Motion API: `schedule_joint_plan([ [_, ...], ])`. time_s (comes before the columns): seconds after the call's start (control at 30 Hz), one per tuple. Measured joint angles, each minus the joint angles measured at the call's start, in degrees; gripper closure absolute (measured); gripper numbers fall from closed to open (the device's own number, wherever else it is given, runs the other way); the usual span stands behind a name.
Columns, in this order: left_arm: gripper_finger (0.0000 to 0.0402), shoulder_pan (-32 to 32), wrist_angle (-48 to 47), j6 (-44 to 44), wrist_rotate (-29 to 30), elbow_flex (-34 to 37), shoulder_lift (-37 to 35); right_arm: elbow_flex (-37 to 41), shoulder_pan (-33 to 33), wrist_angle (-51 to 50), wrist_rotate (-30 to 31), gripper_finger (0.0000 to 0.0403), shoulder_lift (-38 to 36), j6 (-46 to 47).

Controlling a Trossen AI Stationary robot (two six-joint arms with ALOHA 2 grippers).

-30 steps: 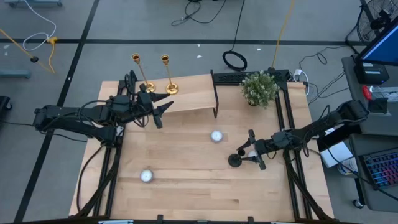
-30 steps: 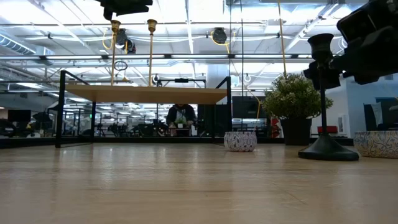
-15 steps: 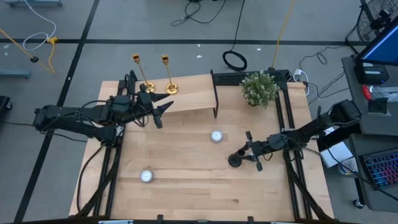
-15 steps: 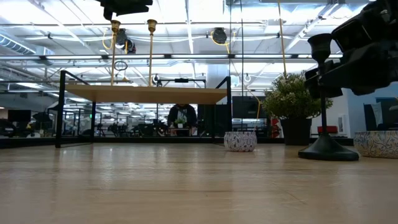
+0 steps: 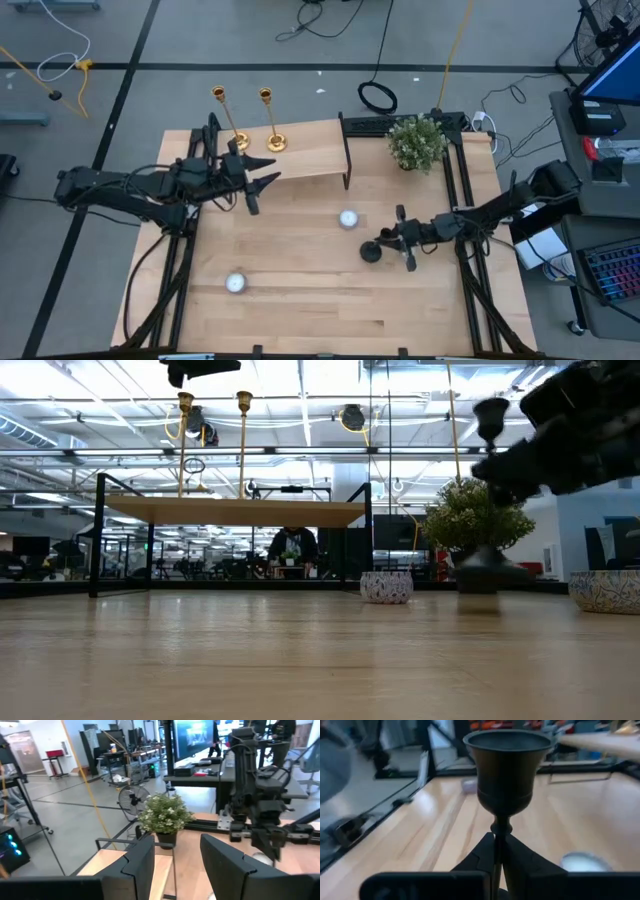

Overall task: Pick & Place candle stick holders
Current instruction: Put the black candle holder on the shelf

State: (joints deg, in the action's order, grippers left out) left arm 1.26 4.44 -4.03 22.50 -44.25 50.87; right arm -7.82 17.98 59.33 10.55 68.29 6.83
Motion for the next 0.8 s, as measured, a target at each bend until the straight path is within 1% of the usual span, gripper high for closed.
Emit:
schedule_joint_plan([
  [0.13,0.0236,1.5,0.0,0.0,0.0,0.0,0.0,-5.1,0.0,-1.6,5.0,0.0391,0.0,-0.3],
  [0.2,0.0236,2.0,0.0,-0.3,0.0,0.0,0.0,-8.6,0.0,-3.6,6.1,0.0387,0.0,-1.6],
  [0.37,0.0236,2.4,-0.1,-0.9,0.0,0.0,-0.1,-19.4,0.0,-13.1,6.6,0.0385,0.5,-9.9],
  [0.47,0.0236,2.4,-1.2,-0.8,0.0,0.0,-0.1,-24.6,-0.5,-14.1,11.8,0.0387,1.0,-15.8],
  [0.53,0.0236,2.4,-2.5,-0.8,0.0,0.0,-0.1,-27.2,-2.2,-14.0,13.3,0.0387,1.0,-17.7],
  [0.6,0.0236,2.4,-3.8,-0.8,0.0,0.0,-0.1,-29.3,-4.7,-14.8,10.5,0.0387,1.0,-17.5],
  [0.73,0.0236,2.5,-5.0,0.0,0.0,0.0,-0.1,-31.4,-10.9,-15.3,1.6,0.0387,1.0,-14.8],
  [0.8,0.0236,2.9,-5.2,-0.1,0.0,0.0,-0.3,-32.0,-13.9,-15.4,1.1,0.0387,1.0,-13.7],
])
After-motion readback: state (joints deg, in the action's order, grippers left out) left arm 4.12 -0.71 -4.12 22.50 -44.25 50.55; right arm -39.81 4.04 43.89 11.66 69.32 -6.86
